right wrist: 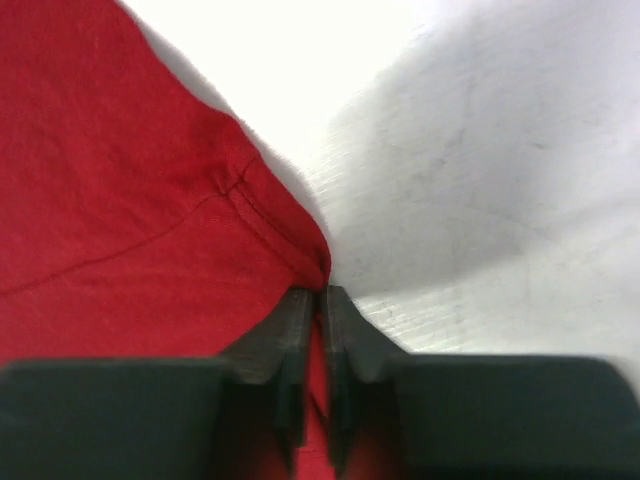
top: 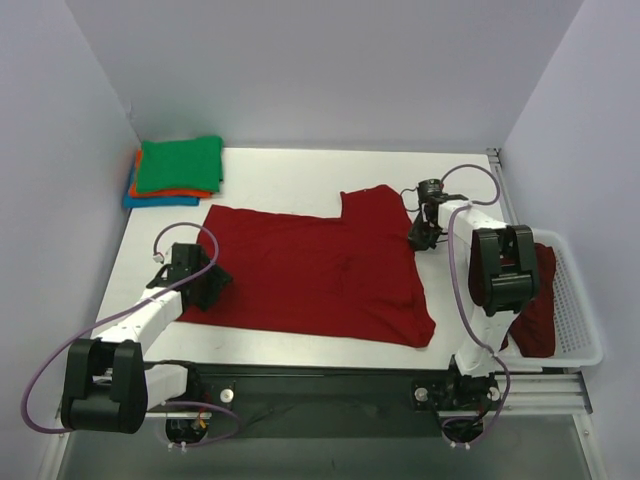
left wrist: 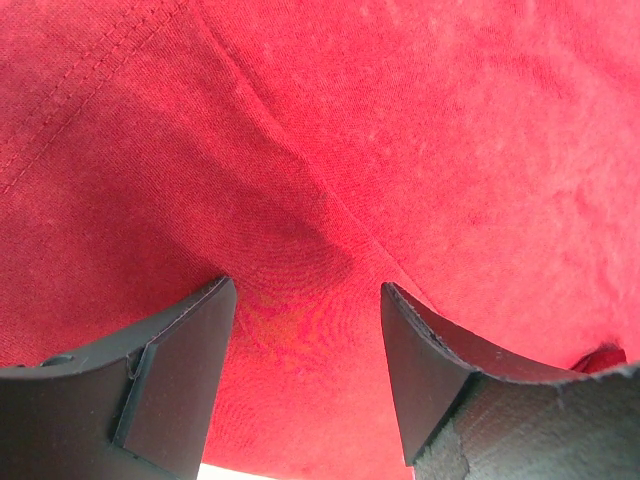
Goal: Fold and stack the t-shirts
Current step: Fold the flattened tshirt in 1/3 of the way
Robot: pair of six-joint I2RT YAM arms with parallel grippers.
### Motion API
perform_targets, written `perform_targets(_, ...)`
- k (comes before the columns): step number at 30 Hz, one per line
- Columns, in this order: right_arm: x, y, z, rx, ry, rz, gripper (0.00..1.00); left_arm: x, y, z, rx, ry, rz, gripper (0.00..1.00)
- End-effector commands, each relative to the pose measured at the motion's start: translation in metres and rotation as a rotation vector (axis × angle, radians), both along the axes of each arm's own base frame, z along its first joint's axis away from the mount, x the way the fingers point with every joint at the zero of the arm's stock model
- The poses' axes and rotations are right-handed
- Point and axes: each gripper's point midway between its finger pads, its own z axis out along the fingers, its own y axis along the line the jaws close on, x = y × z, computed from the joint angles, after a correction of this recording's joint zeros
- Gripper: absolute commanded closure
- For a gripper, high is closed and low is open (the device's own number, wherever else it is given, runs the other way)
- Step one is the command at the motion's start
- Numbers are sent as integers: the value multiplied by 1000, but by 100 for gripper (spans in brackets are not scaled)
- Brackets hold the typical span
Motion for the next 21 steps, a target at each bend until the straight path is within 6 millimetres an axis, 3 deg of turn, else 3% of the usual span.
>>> perform_targets(1, -1, -21, 17, -158, 8, 3, 100, -34, 19, -27, 87, 148, 13, 28)
perform_targets(9, 16, -22, 99, -513, -62, 181, 99, -36, 21, -30, 98, 160, 17, 29)
perform_targets(13, 14, -22, 105, -619, -15, 253, 91, -37, 21, -31, 96, 167, 14, 28)
perform_targets(16, 11, -27, 98, -674, 25, 270, 76, -36, 20, -32, 94, 169, 13, 29)
perform_targets(17, 10, -30, 94, -683, 41, 268, 65, -36, 20, -31, 93, 168, 12, 28)
perform_targets(20, 3, -36, 86, -635, 62, 227, 45, -35, 19, -32, 90, 167, 7, 28)
perform_targets(21, 2, -38, 85, -611, 59, 213, 43, -35, 19, -32, 89, 168, 6, 29)
